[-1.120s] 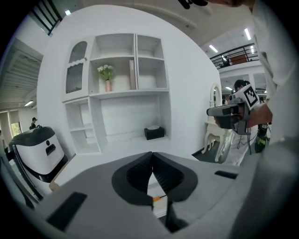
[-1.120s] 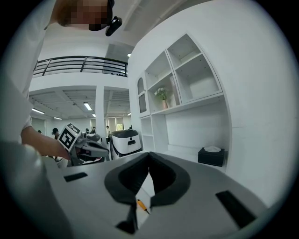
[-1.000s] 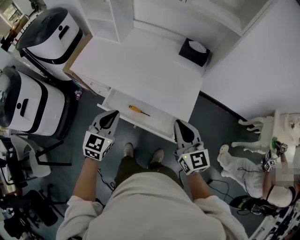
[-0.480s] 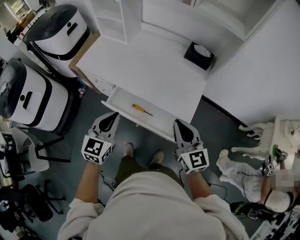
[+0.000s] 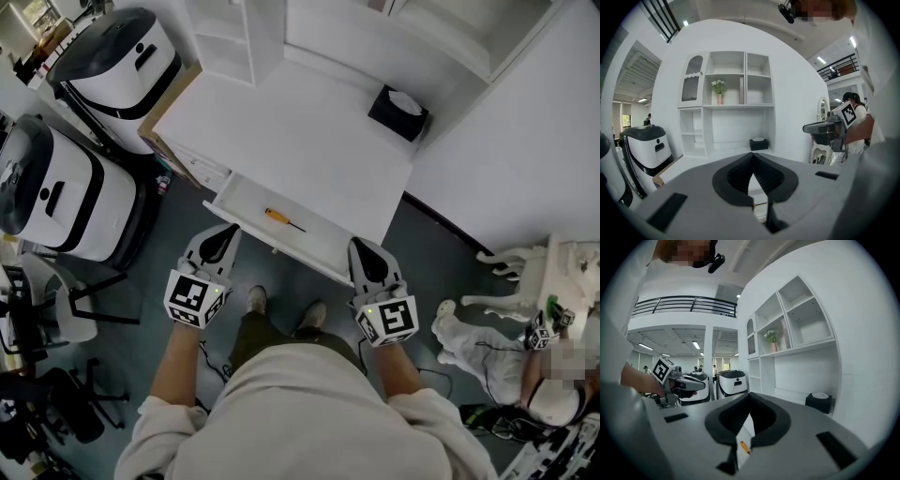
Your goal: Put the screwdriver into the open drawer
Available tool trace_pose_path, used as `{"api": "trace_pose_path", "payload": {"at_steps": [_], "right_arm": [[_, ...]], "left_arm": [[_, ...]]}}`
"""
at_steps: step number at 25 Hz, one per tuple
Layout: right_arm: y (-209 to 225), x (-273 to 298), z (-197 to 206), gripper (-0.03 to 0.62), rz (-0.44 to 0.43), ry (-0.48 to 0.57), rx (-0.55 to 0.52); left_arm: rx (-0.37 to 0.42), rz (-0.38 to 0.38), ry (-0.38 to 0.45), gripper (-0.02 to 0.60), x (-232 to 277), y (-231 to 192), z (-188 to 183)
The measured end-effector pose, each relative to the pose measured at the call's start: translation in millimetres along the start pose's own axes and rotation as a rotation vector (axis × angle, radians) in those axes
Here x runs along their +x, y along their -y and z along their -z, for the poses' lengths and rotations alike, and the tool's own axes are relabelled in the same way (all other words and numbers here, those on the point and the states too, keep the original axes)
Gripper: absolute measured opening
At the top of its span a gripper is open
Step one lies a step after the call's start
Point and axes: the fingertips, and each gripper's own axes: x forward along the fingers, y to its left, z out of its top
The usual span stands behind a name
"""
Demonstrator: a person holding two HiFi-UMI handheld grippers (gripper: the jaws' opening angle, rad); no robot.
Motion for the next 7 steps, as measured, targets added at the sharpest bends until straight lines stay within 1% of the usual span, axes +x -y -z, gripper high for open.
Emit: {"api": "trace_pose_path", "payload": {"at_steps": [7], "right_arm": [[1.5,-0.5,-1.3,0.003,0.003,-0.002,-0.005]], "left_arm": [[0.005,0.006,-0.004,0.005,2.0,1.5,0.5]]}}
